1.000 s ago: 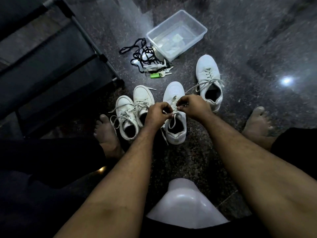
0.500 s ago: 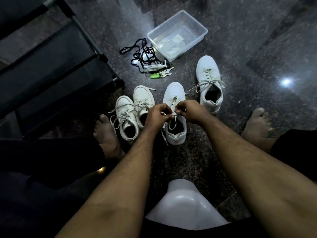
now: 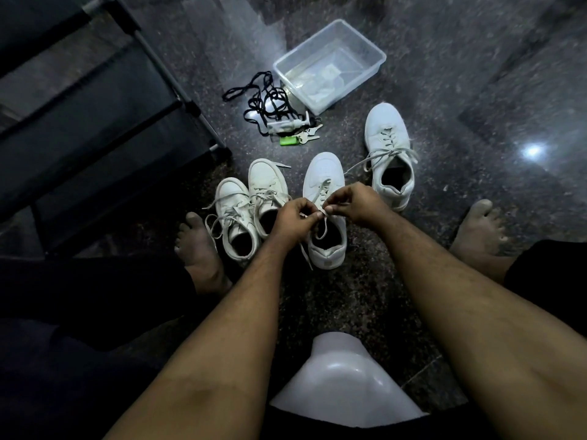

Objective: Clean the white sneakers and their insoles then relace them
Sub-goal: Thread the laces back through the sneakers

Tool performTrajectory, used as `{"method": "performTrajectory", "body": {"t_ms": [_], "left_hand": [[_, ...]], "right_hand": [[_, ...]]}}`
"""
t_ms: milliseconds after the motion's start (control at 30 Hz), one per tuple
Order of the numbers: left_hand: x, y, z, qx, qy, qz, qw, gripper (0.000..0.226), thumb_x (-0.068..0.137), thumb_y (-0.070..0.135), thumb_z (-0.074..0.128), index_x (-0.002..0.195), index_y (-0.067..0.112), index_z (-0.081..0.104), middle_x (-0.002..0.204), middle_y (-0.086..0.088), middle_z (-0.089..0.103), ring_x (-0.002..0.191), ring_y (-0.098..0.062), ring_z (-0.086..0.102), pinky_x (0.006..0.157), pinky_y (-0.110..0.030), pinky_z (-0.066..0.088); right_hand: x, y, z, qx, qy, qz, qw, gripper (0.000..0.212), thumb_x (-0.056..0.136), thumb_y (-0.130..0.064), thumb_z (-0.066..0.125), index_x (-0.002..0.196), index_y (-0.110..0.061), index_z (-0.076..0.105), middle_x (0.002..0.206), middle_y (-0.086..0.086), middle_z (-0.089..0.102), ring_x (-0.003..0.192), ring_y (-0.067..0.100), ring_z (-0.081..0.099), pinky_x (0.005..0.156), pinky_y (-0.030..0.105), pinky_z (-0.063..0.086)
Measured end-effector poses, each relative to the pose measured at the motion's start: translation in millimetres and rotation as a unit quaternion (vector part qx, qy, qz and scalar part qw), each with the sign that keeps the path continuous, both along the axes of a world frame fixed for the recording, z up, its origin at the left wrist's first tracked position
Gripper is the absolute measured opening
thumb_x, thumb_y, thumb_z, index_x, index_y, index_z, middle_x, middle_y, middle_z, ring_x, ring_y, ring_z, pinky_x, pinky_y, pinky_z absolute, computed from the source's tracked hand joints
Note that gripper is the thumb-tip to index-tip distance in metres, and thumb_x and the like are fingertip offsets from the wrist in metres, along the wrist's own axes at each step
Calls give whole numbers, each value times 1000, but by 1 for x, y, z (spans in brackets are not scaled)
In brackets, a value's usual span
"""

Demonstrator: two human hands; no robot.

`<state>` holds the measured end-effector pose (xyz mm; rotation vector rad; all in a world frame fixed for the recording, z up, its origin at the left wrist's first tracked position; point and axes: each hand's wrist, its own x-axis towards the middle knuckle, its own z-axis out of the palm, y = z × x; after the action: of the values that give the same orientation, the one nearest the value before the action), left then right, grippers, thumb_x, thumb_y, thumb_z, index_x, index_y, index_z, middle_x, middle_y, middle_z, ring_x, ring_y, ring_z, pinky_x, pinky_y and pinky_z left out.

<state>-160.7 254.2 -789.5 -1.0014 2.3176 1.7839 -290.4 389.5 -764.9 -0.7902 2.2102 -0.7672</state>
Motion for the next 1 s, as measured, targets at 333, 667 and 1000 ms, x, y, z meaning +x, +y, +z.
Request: {"method": "performTrajectory", "body": {"t_ms": [333, 667, 1000], "left_hand": [[-14, 9, -1, 71, -1, 229, 971, 10, 79, 30, 49, 80, 20, 48, 80, -10, 66, 62, -22, 61, 57, -34, 50], [-30, 1, 20, 268, 119, 345, 892, 22, 70, 11, 68, 82, 11, 50, 97, -25, 74, 88, -32, 63, 79, -46, 46], [-23, 2, -2, 105, 101, 240, 960, 15, 98, 14, 61, 85, 18, 55, 73, -3, 61, 66, -15, 54, 70, -35, 48]], "right_hand": [[-4, 10, -12, 98, 25, 6, 995, 34, 83, -32, 78, 110, -15, 66, 102, 1, 69, 96, 21, 64, 79, 26, 45], [-3, 7, -8, 104, 38, 0, 994, 23, 81, -35, 78, 98, -19, 74, 98, 0, 74, 93, 18, 68, 82, 27, 52], [1, 8, -11, 113, 47, 7, 992, 19, 78, -36, 79, 90, -23, 72, 91, -1, 73, 87, 19, 68, 83, 33, 55]]}}
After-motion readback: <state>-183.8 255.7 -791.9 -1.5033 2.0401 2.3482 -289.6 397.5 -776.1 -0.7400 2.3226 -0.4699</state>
